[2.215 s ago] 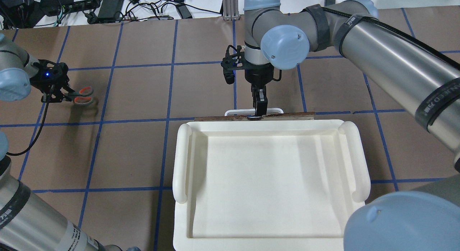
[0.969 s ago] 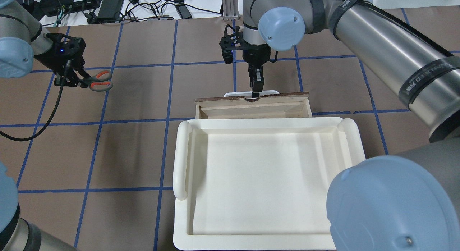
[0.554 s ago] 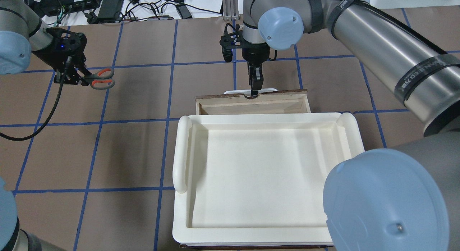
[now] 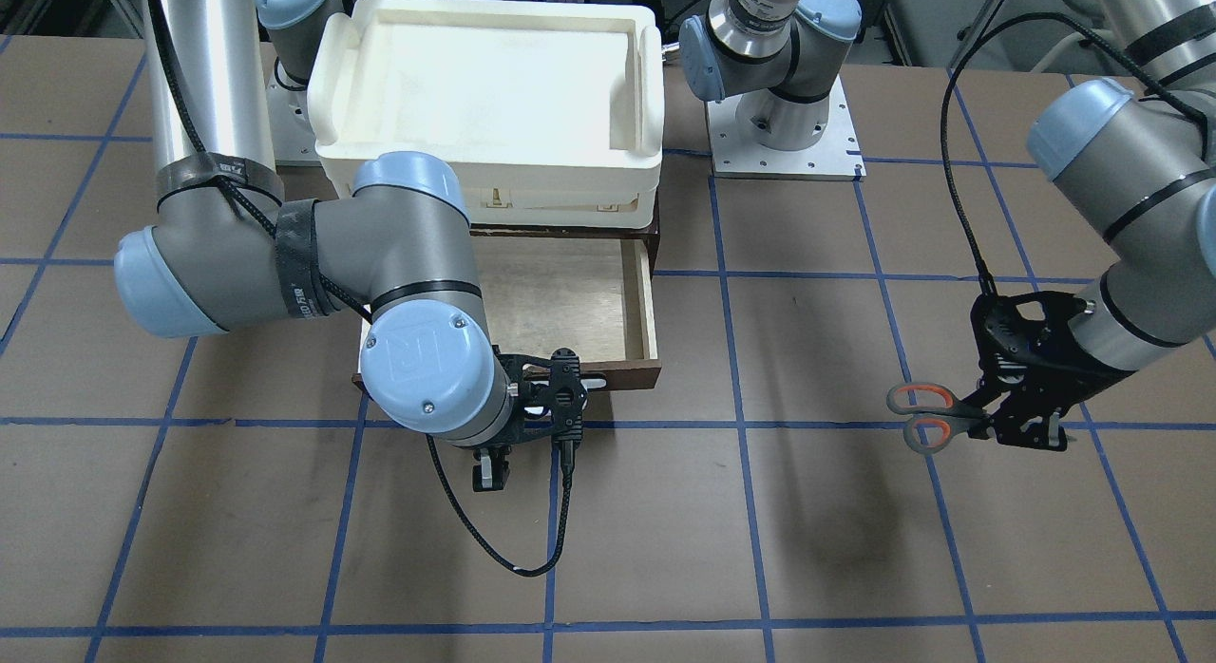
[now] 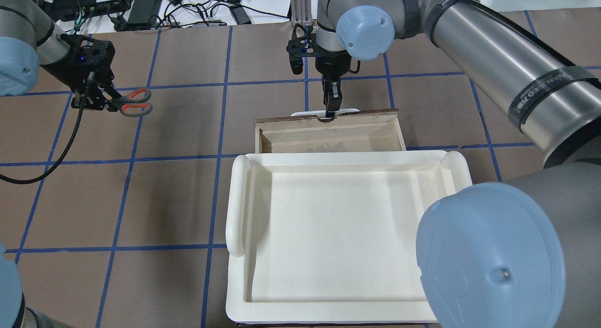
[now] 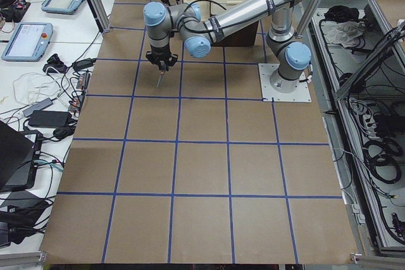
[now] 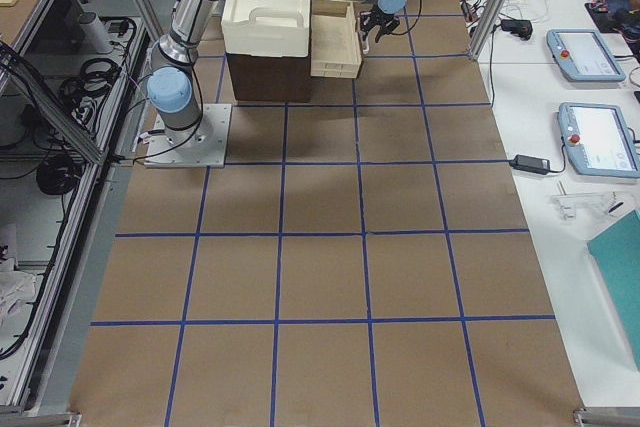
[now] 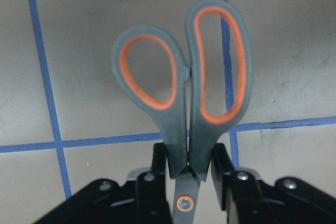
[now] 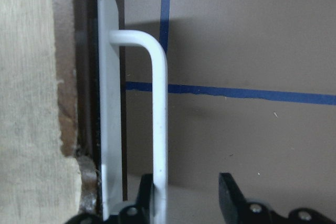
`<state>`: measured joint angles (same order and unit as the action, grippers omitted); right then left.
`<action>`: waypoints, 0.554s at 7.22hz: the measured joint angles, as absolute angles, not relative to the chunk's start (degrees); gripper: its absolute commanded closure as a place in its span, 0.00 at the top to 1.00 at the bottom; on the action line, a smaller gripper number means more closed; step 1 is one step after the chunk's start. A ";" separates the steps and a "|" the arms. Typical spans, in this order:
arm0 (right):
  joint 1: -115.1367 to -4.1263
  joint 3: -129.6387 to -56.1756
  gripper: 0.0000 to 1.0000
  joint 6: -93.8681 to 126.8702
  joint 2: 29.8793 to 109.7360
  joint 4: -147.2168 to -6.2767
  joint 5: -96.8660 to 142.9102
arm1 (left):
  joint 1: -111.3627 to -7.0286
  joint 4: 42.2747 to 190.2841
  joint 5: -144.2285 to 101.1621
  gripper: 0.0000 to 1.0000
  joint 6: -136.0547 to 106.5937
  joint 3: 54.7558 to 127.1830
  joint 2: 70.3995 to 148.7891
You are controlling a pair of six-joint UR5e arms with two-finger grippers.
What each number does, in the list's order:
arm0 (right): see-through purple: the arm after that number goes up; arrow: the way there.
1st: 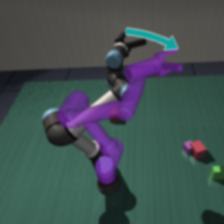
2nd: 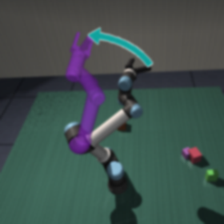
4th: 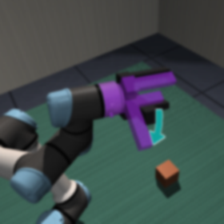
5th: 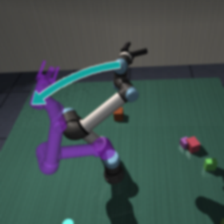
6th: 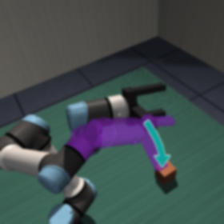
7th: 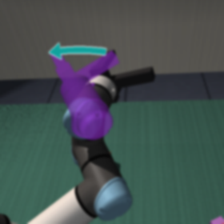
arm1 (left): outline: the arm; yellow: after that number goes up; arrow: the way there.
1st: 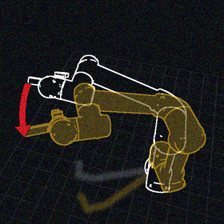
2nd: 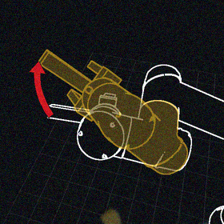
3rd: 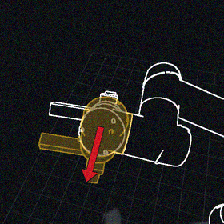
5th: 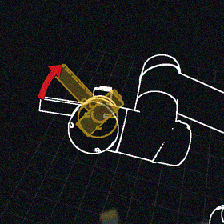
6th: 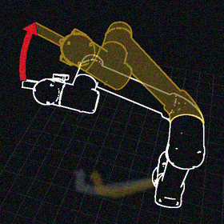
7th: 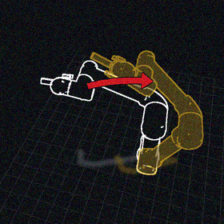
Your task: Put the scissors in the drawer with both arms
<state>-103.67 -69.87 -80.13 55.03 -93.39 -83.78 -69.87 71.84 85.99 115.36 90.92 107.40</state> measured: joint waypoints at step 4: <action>-103.16 -68.85 0.75 -79.90 54.47 -93.49 -84.04 | -72.05 73.08 86.08 0.00 112.48 90.88 106.32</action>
<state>-103.16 -68.85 -79.90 54.47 -93.49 -84.04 -72.05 73.08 86.08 112.48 90.88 106.32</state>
